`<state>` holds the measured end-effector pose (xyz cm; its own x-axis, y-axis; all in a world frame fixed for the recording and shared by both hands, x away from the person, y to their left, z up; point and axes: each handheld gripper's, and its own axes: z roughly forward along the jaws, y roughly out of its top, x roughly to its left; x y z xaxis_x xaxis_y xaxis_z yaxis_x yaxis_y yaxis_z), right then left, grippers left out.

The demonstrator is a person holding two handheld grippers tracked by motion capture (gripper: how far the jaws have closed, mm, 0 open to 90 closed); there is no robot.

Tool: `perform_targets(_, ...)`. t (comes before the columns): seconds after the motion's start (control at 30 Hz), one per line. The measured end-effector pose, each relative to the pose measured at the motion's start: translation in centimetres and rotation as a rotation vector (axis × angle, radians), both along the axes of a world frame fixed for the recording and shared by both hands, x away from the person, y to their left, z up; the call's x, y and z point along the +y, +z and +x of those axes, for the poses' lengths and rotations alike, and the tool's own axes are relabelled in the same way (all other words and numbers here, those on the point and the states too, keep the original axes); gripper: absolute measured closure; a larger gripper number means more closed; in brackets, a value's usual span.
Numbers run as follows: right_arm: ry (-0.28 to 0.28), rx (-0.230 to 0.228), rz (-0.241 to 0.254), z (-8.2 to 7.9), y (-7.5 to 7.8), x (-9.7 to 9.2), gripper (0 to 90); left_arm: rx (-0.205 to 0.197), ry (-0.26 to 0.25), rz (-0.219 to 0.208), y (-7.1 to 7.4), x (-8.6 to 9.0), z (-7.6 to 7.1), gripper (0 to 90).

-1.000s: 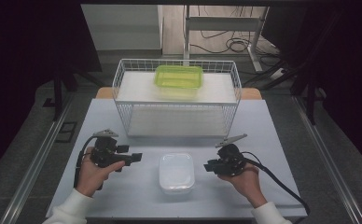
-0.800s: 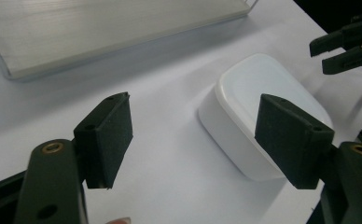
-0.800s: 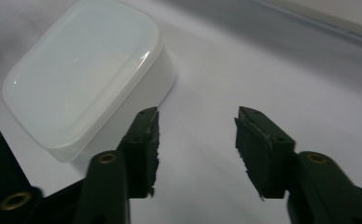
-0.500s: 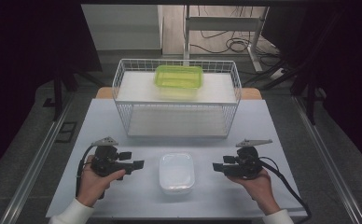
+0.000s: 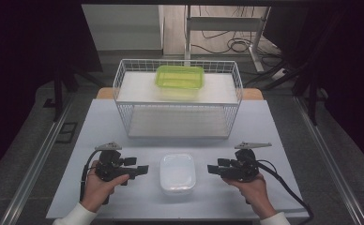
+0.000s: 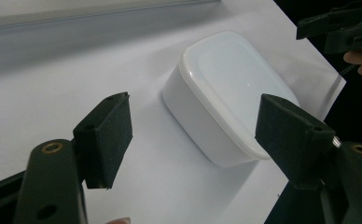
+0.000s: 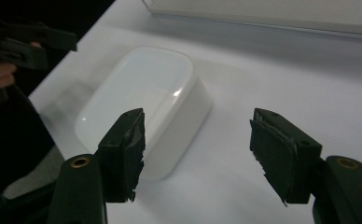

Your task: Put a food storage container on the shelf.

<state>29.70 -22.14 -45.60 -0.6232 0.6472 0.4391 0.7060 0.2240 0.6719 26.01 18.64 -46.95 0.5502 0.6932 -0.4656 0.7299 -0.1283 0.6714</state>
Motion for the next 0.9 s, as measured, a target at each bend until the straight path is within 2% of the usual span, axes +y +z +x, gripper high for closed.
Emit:
perform_targets(0.07,0.008,0.017,0.021,0.0,-0.1,0.3,35.8,0.009,-0.011,-0.008,-0.2,-0.3,0.1,26.3)
perform_targets(0.13,0.031,-0.001,-0.013,-0.2,0.0,0.9,36.6,0.026,-0.023,-0.013,-0.4,-0.7,0.3,26.2)
perform_targets(0.2,0.051,0.007,-0.011,-0.4,0.0,1.6,37.7,0.05,-0.032,-0.023,-0.8,-1.2,0.4,26.2)
perform_targets(0.3,0.071,0.031,-0.014,-0.5,-0.4,2.6,38.6,0.06,-0.056,-0.027,-1.1,-1.9,0.4,26.1)
perform_targets(0.4,0.083,0.037,0.004,-0.4,-0.4,3.3,40.1,0.07,-0.068,-0.032,-1.2,-2.5,0.5,26.2)
perform_targets(0.47,0.084,0.062,0.038,-0.2,-0.5,3.5,41.3,0.083,-0.073,-0.042,-1.4,-2.7,0.6,26.5)
perform_targets(0.53,0.085,0.06,0.015,0.0,-0.6,3.8,41.4,0.106,-0.071,-0.054,-1.7,-3.0,0.7,27.2)
perform_targets(0.7,0.096,0.076,0.005,0.3,-0.9,4.6,41.8,0.151,-0.077,-0.055,-2.1,-3.6,1.1,30.0)
perform_targets(0.8,0.095,0.09,-0.002,0.6,-1.4,4.9,42.4,0.19,-0.072,-0.086,-2.3,-3.7,1.4,31.3)
perform_targets(0.9,0.09,0.101,-0.01,0.8,-1.8,5.1,43.1,0.211,-0.061,-0.103,-2.5,-3.6,1.7,31.9)
